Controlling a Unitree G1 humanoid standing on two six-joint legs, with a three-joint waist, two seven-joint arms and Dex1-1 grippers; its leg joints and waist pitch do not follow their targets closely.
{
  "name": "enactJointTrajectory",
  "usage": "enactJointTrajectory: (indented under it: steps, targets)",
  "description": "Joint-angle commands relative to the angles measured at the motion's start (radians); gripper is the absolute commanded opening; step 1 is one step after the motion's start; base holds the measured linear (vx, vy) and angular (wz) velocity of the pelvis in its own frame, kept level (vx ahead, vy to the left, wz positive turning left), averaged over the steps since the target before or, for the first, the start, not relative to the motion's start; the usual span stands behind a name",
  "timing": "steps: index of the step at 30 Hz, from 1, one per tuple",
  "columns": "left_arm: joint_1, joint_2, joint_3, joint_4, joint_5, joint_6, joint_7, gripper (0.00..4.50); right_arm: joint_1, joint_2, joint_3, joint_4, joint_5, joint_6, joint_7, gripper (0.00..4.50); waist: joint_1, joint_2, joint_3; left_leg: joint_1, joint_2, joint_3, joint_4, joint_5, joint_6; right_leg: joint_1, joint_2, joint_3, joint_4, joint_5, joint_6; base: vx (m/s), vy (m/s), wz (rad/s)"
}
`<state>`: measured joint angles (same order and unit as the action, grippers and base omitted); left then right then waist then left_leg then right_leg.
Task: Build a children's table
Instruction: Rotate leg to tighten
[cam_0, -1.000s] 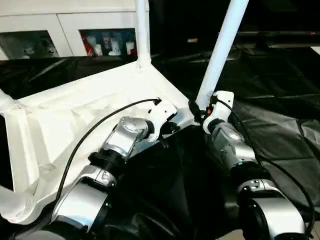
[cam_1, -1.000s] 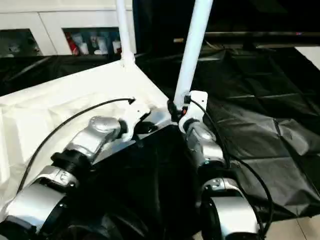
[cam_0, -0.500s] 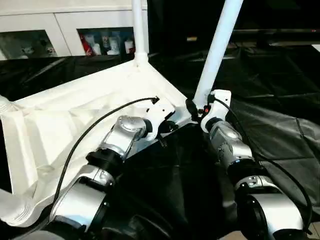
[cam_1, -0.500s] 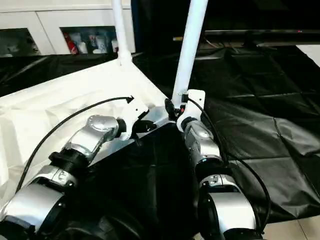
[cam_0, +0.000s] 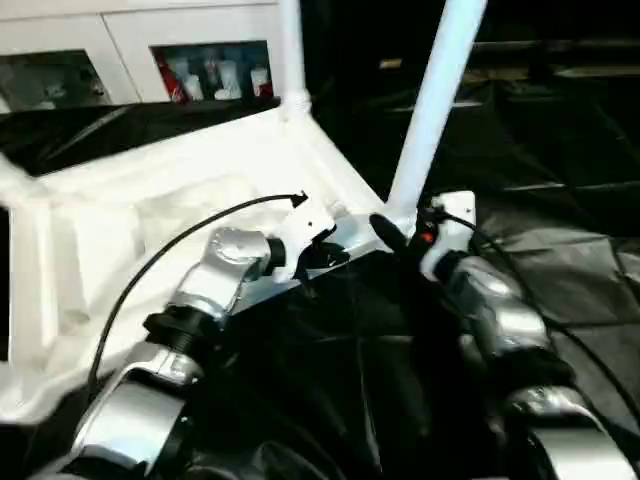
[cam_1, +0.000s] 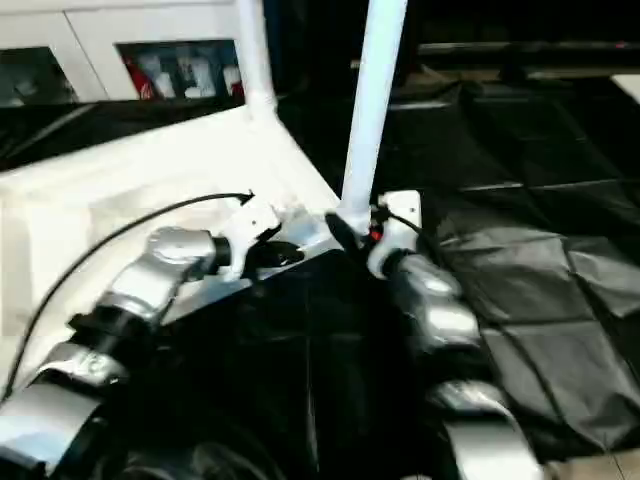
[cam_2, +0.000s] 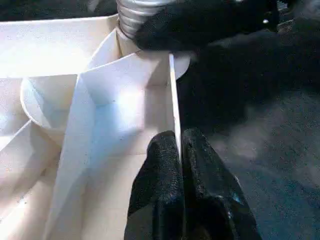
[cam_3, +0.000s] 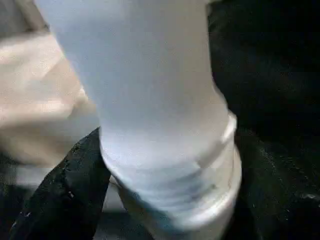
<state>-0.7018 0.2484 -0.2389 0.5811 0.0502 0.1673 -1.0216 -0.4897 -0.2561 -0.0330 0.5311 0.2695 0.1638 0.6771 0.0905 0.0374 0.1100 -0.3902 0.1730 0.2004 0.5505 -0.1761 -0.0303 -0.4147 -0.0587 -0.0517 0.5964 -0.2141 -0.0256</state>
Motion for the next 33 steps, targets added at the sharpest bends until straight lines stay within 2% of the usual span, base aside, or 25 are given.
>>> enactJointTrajectory:
  steps: [1, 3, 5, 9, 11, 13, 17, 23, 29, 33]
  targets:
    - [0.046, 0.023, -0.014, -0.031, -0.058, -0.04, -0.098, 0.0, 0.048, -0.053, 0.023, -0.076, 0.01, 0.047, 0.096, 3.79, 0.003, -0.021, -0.073, 0.01, 0.06, -0.027, -0.025, 0.057, 0.23, 0.068, -0.086, 0.045, -0.025, 0.342, -0.254, 0.0, 0.0, 0.0]
    - [0.063, 0.049, -0.02, -0.059, -0.072, -0.048, -0.16, 0.0, 0.087, -0.109, 0.033, -0.154, 0.038, 0.066, 0.188, 3.79, 0.005, -0.02, -0.07, 0.008, 0.063, -0.027, -0.026, 0.026, 0.231, 0.065, -0.088, 0.043, -0.031, 0.3, -0.246, 0.0, 0.0, 0.0]
    - [0.067, 0.065, -0.021, -0.065, -0.076, -0.05, -0.188, 0.0, 0.113, -0.158, 0.053, -0.212, 0.05, 0.076, 0.261, 3.79, 0.009, -0.013, -0.068, 0.013, 0.07, -0.028, -0.029, -0.027, 0.21, 0.06, -0.091, 0.041, -0.043, 0.171, -0.249, 0.0, 0.0, 0.0]
    - [0.069, 0.085, -0.022, -0.076, -0.085, -0.055, -0.225, 0.0, 0.149, -0.23, 0.094, -0.296, 0.051, 0.1, 0.349, 3.79, 0.01, -0.014, -0.065, 0.013, 0.073, -0.03, -0.034, -0.064, 0.166, 0.06, -0.094, 0.042, -0.05, 0.022, -0.253, 0.0, 0.0, 0.0]
    - [0.07, 0.091, -0.023, -0.081, -0.087, -0.055, -0.233, 0.0, 0.162, -0.251, 0.108, -0.323, 0.048, 0.103, 0.379, 3.79, 0.009, -0.015, -0.065, 0.013, 0.073, -0.029, -0.032, -0.061, 0.163, 0.059, -0.095, 0.044, -0.049, 0.02, -0.255, 0.0, 0.0, 0.0]
    - [0.071, 0.095, -0.024, -0.084, -0.089, -0.054, -0.235, 0.0, 0.171, -0.263, 0.114, -0.34, 0.047, 0.102, 0.402, 3.79, 0.01, -0.02, -0.071, 0.009, 0.068, -0.028, -0.026, -0.035, 0.172, 0.062, -0.096, 0.044, -0.043, 0.055, -0.257, 0.0, 0.0, 0.0]
    - [0.074, 0.095, -0.023, -0.087, -0.088, -0.056, -0.244, 0.0, 0.163, -0.255, 0.114, -0.328, 0.035, 0.074, 0.401, 3.79, 0.012, -0.018, -0.077, 0.007, 0.065, -0.029, -0.017, 0.007, 0.191, 0.061, -0.095, 0.043, -0.033, 0.12, -0.267, 0.0, 0.0, 0.0]
    - [0.078, 0.089, -0.032, -0.089, -0.088, -0.059, -0.247, 0.0, 0.116, -0.218, 0.133, -0.243, -0.038, -0.018, 0.329, 3.79, 0.008, -0.018, -0.079, 0.008, 0.065, -0.03, -0.013, -0.004, 0.182, 0.059, -0.095, 0.042, -0.03, 0.086, -0.279, 0.0, 0.0, 0.0]
    - [0.077, 0.084, -0.036, -0.084, -0.084, -0.063, -0.245, 0.0, 0.088, -0.187, 0.127, -0.205, -0.04, -0.05, 0.314, 3.79, 0.01, -0.017, -0.081, 0.008, 0.065, -0.03, -0.009, -0.014, 0.174, 0.06, -0.094, 0.043, -0.027, 0.072, -0.284, 0.0, 0.0, 0.0]
    - [0.075, 0.086, -0.036, -0.078, -0.082, -0.067, -0.247, 0.0, 0.084, -0.191, 0.135, -0.191, -0.043, -0.061, 0.337, 3.79, 0.014, -0.019, -0.084, 0.005, 0.062, -0.03, -0.004, -0.003, 0.18, 0.062, -0.093, 0.043, -0.022, 0.098, -0.282, 0.0, 0.0, 0.0]
